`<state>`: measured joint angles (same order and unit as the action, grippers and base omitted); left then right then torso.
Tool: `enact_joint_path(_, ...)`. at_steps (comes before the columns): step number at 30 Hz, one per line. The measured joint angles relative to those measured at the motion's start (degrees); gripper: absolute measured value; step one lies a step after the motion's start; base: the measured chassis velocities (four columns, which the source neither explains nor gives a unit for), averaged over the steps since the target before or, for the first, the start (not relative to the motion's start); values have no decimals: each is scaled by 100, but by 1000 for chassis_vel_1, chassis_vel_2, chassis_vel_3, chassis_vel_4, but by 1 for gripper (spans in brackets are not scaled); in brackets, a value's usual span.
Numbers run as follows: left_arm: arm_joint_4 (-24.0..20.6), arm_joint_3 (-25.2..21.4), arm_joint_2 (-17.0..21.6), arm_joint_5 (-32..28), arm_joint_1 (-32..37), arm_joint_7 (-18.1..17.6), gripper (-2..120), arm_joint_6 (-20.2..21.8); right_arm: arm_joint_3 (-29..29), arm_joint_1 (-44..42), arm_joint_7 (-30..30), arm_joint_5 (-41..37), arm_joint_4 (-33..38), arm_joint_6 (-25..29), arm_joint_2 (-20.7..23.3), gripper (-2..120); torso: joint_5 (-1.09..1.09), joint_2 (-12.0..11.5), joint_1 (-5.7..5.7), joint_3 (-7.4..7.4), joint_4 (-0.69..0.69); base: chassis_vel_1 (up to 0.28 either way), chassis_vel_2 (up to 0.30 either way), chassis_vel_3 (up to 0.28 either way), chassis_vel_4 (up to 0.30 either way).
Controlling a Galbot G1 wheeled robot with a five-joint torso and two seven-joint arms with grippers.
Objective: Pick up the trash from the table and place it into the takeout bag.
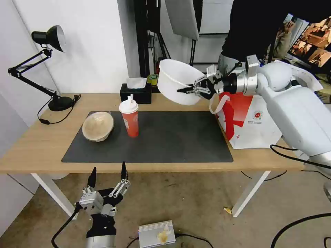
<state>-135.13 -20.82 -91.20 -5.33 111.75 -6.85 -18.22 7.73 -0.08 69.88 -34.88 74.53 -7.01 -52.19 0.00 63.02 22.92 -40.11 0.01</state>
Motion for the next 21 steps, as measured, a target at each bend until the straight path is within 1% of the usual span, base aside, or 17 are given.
enact_joint_path(9, 0, 0, 9, -19, -31, -16, 100, 0, 78, 284, -7, -102, -200, 13, 126, 0, 0, 0, 0, 0, 0, 0, 0, 0, 0)
enact_joint_path(21, -4, -10, 41, -42, -48, -22, 100, 0, 9, 395, -8, -155, -379, 32, 229, 0, 0, 0, 0, 0, -1, 0, 0, 0, 0)
